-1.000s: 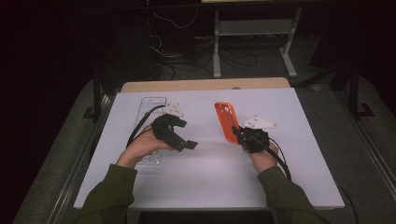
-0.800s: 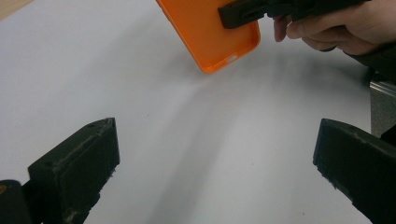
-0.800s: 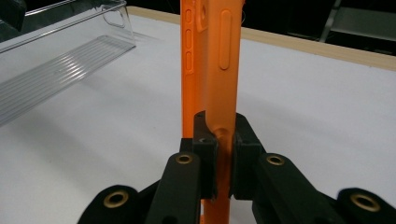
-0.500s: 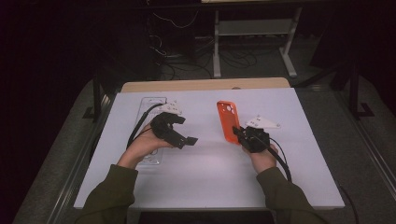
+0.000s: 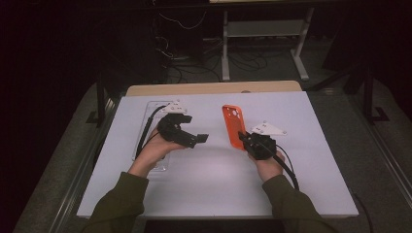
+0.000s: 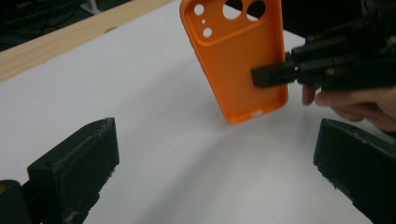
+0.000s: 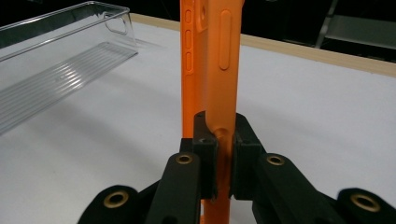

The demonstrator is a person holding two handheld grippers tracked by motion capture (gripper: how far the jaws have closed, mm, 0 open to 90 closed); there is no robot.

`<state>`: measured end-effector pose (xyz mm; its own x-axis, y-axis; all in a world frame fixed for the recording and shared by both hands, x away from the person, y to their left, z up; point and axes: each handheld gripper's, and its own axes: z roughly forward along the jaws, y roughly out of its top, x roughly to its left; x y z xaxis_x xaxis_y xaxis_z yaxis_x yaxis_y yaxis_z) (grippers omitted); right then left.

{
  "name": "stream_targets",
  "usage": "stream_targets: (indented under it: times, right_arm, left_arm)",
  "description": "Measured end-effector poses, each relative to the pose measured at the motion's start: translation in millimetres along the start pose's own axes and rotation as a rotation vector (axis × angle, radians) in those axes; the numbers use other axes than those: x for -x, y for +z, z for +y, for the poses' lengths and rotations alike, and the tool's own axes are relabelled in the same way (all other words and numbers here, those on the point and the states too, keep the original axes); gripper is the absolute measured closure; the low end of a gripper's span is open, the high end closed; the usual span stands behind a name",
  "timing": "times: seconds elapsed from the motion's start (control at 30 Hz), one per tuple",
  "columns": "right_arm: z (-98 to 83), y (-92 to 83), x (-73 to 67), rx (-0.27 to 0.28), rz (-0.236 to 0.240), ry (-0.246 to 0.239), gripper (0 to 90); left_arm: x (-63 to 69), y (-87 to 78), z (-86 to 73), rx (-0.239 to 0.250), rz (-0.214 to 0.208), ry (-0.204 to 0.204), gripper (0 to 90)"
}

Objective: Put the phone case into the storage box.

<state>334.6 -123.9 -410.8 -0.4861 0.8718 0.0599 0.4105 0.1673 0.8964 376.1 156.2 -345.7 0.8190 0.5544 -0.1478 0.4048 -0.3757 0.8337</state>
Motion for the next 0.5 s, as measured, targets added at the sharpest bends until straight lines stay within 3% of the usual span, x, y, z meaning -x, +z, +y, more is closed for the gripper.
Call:
stream_targets:
  times: [0.07, 0.5]
  right_arm:
    - [0.6, 2.4, -3.3, -0.001, 0.003, 0.006, 81.6]
    - [4.1, 10.8, -20.2, 0.014, 0.017, -0.006, 81.6]
  left_arm:
    - [0.4, 0.8, 0.5, 0.028, 0.008, -0.012, 0.0]
    - [3.0, 3.5, 0.0, 0.072, 0.065, -0.047, 0.0]
